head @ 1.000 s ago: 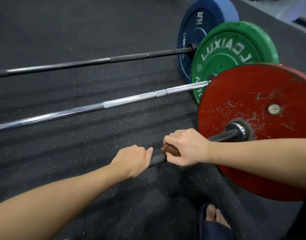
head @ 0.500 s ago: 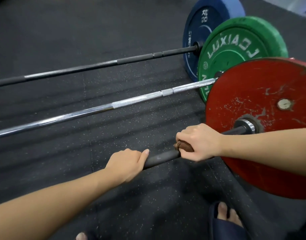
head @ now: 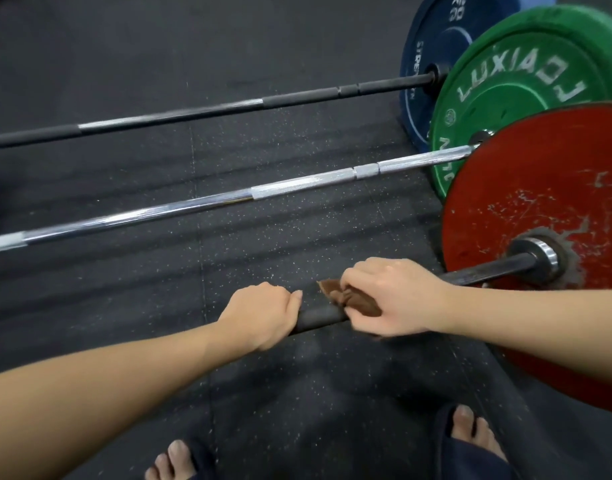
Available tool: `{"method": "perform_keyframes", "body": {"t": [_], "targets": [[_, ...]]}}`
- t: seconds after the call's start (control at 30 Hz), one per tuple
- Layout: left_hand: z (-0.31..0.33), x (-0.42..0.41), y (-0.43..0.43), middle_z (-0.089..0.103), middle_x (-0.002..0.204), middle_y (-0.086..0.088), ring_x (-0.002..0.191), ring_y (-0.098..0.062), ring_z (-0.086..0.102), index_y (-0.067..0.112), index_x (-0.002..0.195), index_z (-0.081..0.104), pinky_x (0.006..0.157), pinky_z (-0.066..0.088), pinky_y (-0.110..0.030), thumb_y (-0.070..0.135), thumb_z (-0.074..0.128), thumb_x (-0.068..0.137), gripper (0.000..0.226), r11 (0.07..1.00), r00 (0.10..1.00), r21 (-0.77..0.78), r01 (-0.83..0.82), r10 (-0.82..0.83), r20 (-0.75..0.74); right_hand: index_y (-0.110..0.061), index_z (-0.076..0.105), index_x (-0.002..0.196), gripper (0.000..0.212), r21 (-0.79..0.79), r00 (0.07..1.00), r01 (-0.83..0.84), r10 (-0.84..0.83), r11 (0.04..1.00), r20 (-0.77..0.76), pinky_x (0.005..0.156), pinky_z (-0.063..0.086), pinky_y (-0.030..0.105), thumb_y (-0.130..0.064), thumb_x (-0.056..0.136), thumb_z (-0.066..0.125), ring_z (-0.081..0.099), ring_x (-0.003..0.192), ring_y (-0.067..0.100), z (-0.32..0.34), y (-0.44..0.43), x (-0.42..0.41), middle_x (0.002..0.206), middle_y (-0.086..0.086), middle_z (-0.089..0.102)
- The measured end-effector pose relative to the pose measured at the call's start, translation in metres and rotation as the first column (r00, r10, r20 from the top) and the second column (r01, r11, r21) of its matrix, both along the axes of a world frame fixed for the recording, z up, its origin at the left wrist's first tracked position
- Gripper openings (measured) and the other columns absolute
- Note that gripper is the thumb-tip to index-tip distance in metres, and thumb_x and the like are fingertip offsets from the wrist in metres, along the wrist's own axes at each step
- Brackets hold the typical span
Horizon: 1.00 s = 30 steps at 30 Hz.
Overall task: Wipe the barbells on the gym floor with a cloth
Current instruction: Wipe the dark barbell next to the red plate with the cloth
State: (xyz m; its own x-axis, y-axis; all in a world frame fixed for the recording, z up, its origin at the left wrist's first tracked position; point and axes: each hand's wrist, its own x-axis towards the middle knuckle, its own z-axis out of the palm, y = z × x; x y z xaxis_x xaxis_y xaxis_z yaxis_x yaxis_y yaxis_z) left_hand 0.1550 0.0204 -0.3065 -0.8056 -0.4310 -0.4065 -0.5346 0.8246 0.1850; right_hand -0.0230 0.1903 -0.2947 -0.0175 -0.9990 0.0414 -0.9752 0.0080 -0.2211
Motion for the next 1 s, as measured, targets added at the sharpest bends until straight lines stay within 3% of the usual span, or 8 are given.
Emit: {"method": "perform_keyframes", "body": {"t": [0.17,0.43,0.67,0.8,1.0], "targets": [[0.0,0.0,-0.001,0.055,0.081,-0.006,0.078,-0.032,0.051,0.021,0.066,0.042,0.087,0.051,-0.042,0.044,0.018,0.11,0.055,1.0,1.0,0.007,0.011,-0.011,-0.019,-0.023,0.058,0.086,0.027,-0.077,0.987,0.116,-0.123,0.99,-0.1,0.053,0.048,0.035,-0.049,0.084,0.053,0.058,0.067,0.019,-0.007,0.02,-0.022,0.074,-0.009,0.058],[0.0,0.0,0.0,0.066,0.09,-0.012,0.078,-0.032,0.053,0.02,0.069,0.047,0.082,0.047,-0.04,0.043,0.02,0.11,0.055,1.0,1.0,0.018,0.005,-0.005,0.016,-0.018,0.055,0.078,0.031,-0.158,0.985,0.126,-0.143,0.979,-0.097,0.047,0.044,0.034,-0.049,0.083,0.051,0.055,0.06,0.024,-0.015,-0.02,0.031,0.067,-0.003,0.057],[0.003,0.001,0.002,0.067,0.09,-0.012,0.081,-0.034,0.056,0.02,0.069,0.047,0.086,0.05,-0.041,0.043,0.019,0.11,0.055,1.0,1.0,-0.009,0.01,-0.01,-0.004,-0.022,0.056,0.094,0.034,-0.02,1.0,-0.004,0.004,1.0,-0.022,0.056,0.048,0.034,-0.053,0.086,0.047,0.056,0.072,0.02,-0.004,-0.011,0.013,0.079,-0.006,0.058],[0.003,0.002,0.002,0.057,0.078,-0.008,0.077,-0.035,0.053,0.017,0.067,0.043,0.087,0.051,-0.041,0.041,0.019,0.11,0.056,1.0,0.999,0.013,-0.004,0.004,-0.032,-0.029,0.055,0.093,0.03,0.094,0.996,0.07,-0.074,0.993,0.042,0.064,0.05,0.032,-0.055,0.081,0.045,0.06,0.076,0.014,0.008,0.005,-0.018,0.078,-0.014,0.057],[0.0,-0.002,-0.001,0.048,0.068,-0.005,0.076,-0.035,0.051,0.015,0.066,0.04,0.082,0.049,-0.04,0.039,0.02,0.11,0.055,0.999,1.0,0.032,0.013,-0.012,-0.025,-0.022,0.056,0.082,0.028,-0.034,0.997,0.04,-0.042,0.999,-0.066,0.05,0.048,0.036,-0.05,0.078,0.052,0.058,0.065,0.021,-0.004,-0.006,-0.001,0.07,-0.006,0.057]]}}
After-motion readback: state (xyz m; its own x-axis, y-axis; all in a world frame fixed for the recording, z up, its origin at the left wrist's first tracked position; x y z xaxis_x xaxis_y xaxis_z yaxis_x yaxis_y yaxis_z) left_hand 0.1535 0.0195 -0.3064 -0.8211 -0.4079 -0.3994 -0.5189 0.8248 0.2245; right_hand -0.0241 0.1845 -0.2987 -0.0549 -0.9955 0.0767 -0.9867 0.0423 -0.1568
